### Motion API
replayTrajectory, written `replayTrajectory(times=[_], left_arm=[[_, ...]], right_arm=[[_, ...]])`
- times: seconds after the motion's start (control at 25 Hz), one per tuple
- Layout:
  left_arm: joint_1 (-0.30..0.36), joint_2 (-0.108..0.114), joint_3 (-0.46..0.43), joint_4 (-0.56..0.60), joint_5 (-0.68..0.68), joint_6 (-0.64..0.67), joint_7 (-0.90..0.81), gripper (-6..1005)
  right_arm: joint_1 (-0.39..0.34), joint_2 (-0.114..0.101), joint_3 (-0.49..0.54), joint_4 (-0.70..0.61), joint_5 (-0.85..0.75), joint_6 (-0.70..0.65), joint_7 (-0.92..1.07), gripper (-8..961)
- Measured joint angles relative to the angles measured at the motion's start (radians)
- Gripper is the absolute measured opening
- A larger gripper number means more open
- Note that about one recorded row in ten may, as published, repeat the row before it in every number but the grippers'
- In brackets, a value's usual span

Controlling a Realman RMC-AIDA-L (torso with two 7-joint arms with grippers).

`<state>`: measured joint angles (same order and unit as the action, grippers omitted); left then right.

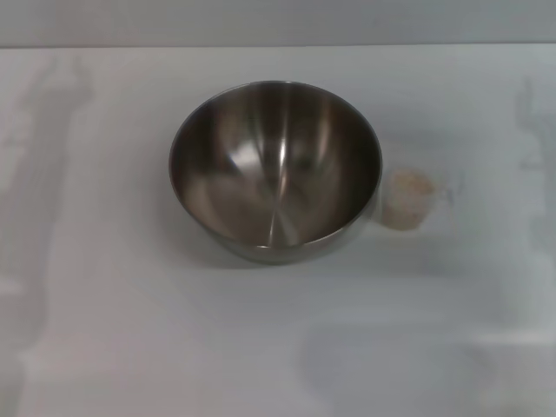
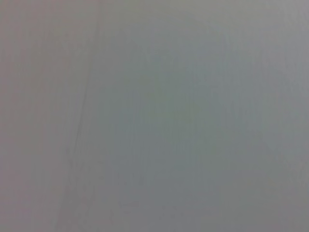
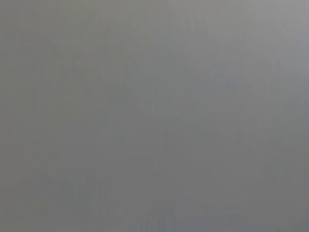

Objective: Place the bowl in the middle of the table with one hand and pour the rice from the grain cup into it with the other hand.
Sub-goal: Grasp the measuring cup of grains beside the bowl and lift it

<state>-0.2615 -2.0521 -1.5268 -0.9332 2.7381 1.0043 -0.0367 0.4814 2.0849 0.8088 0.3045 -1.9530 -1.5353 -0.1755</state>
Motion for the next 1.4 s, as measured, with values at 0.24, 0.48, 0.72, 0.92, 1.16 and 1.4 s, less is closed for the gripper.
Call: replayTrajectory(times=[0.24,0.48,0.72,0.92,1.16,1.4], left_arm=[[-0.040,0.059,-0.022,0.220,0.153,0.100,-0.408,392],[-0.028,0.063,-0.010,0.244,0.152,0.102,-0.399,498],[-0.025,0.066,-0.008,0.277,0.152,0.103,-0.397,707],[-0.022,0.068,-0.010,0.285,0.151,0.110,-0.396,804],[-0.018,0.068,-0.013,0.299,0.150,0.143,-0.395,823],[-0.004,0.069,-0.014,0.300,0.150,0.162,-0.395,823]], right_arm=[[-0.199,-0.001,-0.077,0.201,-0.005,0.050,-0.032,556],[-0.340,0.002,-0.251,0.279,0.001,0.057,-0.086,557],[-0.439,0.003,-0.373,0.307,0.003,0.056,-0.132,556],[-0.485,0.005,-0.430,0.299,0.005,0.071,-0.140,553],[-0.459,0.006,-0.438,0.278,0.021,0.174,-0.134,553],[-0.379,0.004,-0.471,0.262,0.081,0.274,-0.131,552]])
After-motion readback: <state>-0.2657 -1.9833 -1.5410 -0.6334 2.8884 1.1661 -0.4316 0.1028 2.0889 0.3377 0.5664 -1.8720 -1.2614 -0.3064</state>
